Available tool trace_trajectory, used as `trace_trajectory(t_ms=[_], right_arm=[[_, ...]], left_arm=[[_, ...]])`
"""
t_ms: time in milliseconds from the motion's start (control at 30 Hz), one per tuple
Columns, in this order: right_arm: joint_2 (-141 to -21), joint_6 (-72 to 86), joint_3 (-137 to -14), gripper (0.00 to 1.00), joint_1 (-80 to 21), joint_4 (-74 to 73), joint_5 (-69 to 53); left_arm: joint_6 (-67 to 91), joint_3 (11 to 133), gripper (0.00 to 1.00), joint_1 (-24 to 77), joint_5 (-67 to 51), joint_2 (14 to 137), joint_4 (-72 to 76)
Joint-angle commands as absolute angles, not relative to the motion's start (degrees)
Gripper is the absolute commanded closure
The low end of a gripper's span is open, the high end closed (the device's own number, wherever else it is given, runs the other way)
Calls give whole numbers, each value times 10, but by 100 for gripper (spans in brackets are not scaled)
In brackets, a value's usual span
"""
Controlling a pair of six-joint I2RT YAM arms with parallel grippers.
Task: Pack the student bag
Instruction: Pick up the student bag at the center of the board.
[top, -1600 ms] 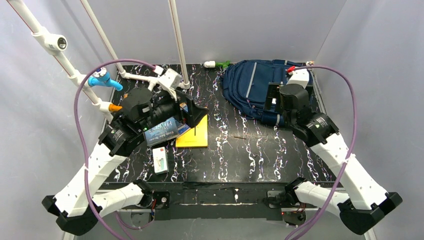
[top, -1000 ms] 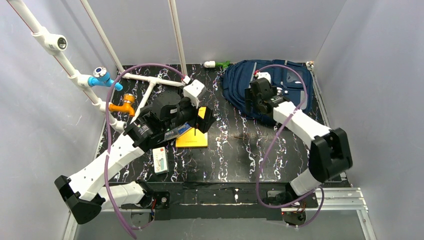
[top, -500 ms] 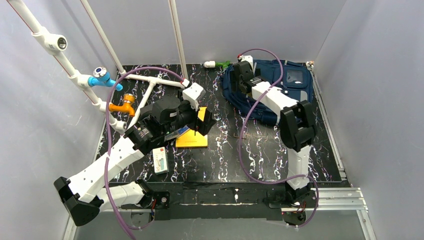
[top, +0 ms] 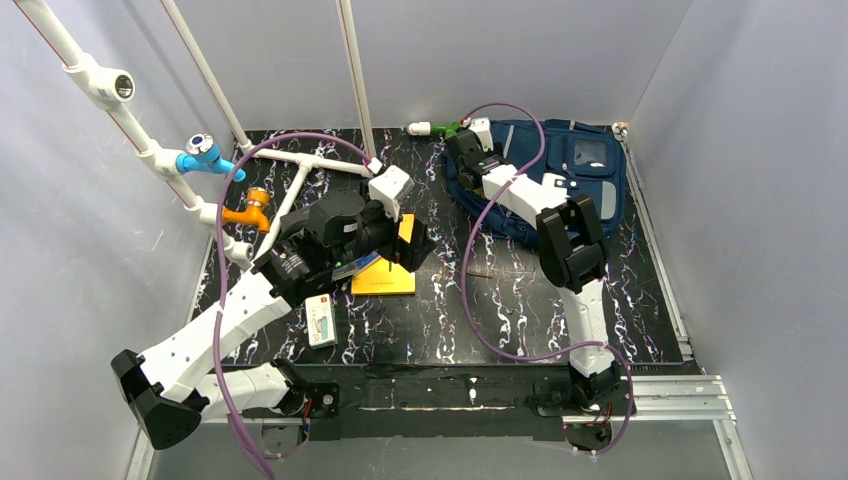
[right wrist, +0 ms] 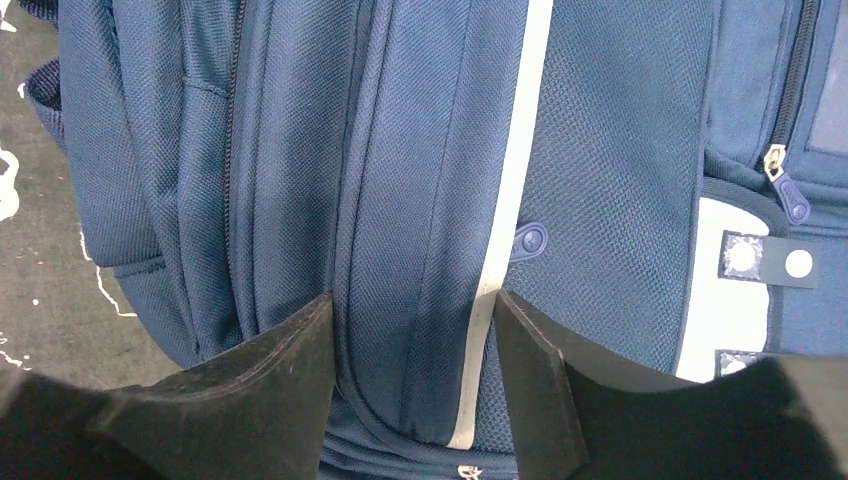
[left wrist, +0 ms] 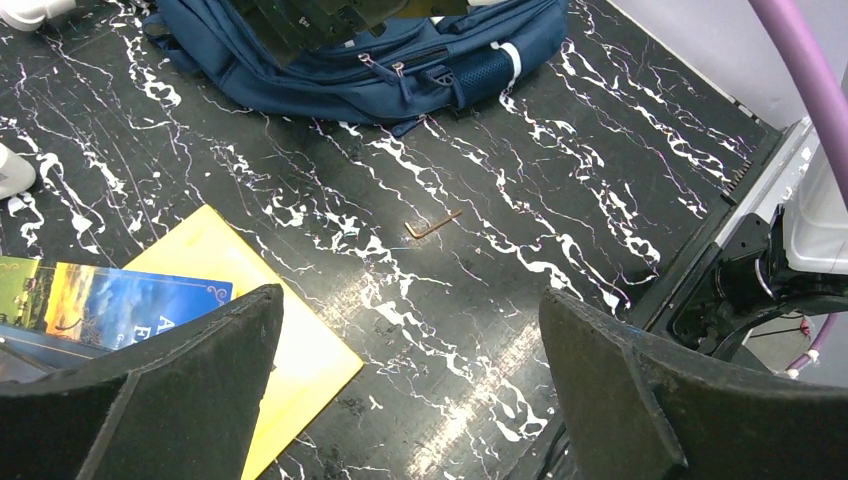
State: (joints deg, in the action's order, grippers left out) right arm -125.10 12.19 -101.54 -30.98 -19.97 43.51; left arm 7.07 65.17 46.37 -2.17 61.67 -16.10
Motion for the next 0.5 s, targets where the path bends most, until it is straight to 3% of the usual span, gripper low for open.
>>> trace_trajectory(t_ms=[0, 67, 300, 467], right_arm=[[-1259, 113, -1016, 43, -305, -188, 459], [-1255, 108, -1008, 60, -305, -181, 448], [-1184, 99, -979, 99, -305, -166, 401], [-1105, 92, -959, 99, -305, -183, 364]], left_arm=[[76, 647, 1, 466, -29, 621, -149], [76, 646, 1, 466, -27, 623, -149], [80, 644, 1, 468, -26, 638, -148], [85, 645, 1, 473, -29, 651, -149]])
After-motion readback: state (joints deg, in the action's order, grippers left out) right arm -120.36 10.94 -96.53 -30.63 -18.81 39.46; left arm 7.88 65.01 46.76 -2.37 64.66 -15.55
